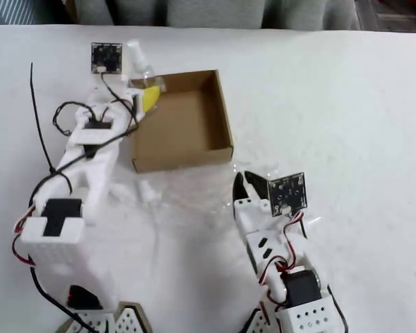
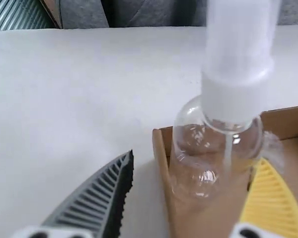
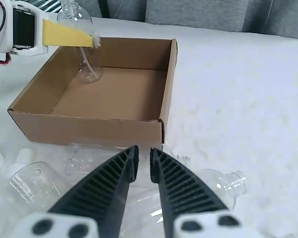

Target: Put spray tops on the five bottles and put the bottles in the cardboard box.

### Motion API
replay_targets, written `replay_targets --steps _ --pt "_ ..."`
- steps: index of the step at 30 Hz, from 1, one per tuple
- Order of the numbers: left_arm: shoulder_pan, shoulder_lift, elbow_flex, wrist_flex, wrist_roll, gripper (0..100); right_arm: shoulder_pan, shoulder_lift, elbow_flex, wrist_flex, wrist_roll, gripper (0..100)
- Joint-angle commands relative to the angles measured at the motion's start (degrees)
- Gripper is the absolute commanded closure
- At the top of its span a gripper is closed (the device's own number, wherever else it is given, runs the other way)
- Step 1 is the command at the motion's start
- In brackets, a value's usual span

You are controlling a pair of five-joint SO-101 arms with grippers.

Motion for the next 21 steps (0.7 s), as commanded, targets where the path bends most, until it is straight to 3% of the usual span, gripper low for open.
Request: replay_targets --steps 1,7,14,21 --pt "-0.57 -6.29 -0.18 3.43 -0.70 65 0.57 -0.57 -0.35 -1.27 0.79 98.1" --pt "-0.48 -11.47 2.99 7.47 -1.93 65 0.48 -0.57 -0.35 -1.27 0.79 98.1" --pt "1.89 -25.19 16.35 9.14 -6.07 65 0.48 -0.57 -0.35 -1.19 0.79 98.1" --pt "1.54 -38.73 19.34 28.92 -6.33 65 0.48 -0.48 -0.26 -0.84 1.05 98.1"
